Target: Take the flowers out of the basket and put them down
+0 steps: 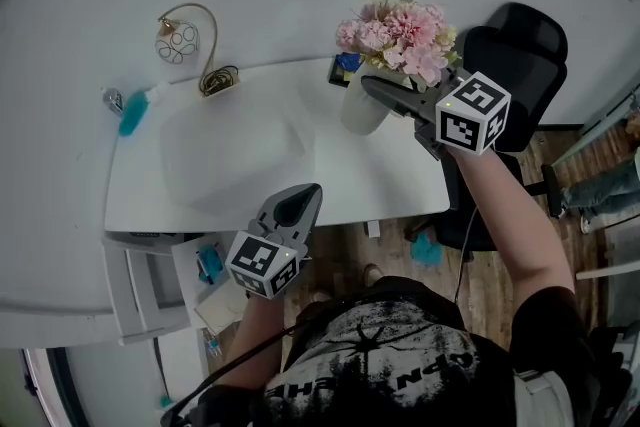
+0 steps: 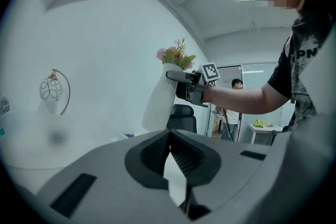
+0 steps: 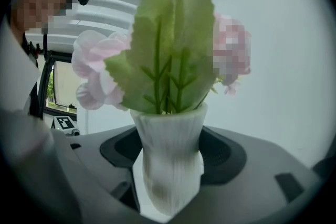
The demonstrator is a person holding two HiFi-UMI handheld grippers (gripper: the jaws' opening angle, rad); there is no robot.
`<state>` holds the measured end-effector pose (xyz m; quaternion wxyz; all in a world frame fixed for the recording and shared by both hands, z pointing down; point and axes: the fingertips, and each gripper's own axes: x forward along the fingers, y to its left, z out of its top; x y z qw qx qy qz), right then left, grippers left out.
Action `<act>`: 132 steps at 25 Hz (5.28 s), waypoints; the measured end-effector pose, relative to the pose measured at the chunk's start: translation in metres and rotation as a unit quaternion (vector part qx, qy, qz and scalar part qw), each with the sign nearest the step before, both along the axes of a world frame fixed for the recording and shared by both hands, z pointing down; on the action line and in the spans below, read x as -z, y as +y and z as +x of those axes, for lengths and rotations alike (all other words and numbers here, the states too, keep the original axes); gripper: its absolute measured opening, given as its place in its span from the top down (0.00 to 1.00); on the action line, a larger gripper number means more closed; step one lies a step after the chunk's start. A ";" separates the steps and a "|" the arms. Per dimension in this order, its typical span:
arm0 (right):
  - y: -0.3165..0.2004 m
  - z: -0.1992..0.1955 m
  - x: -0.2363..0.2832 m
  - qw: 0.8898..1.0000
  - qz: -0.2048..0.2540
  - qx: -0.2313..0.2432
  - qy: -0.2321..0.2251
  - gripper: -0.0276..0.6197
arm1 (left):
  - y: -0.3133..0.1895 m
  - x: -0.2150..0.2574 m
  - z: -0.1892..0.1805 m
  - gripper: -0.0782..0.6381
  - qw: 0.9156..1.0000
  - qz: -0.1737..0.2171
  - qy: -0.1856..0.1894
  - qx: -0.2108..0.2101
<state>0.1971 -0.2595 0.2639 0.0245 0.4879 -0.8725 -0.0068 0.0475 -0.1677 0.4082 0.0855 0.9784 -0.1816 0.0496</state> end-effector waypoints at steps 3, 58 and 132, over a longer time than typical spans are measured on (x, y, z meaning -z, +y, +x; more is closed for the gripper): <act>0.005 0.013 -0.020 1.000 -0.001 -0.003 0.016 0.44 | 0.001 -0.004 0.017 0.87 1.000 -0.003 -0.004 -0.003; 0.007 0.028 -0.260 0.994 -0.092 0.052 -0.027 0.44 | 0.020 -0.077 0.071 0.87 0.993 -0.077 -0.057 0.075; 0.126 0.088 -0.187 0.996 -0.081 0.007 -0.025 0.93 | 0.009 -0.042 0.106 0.87 0.998 -0.040 -0.029 0.047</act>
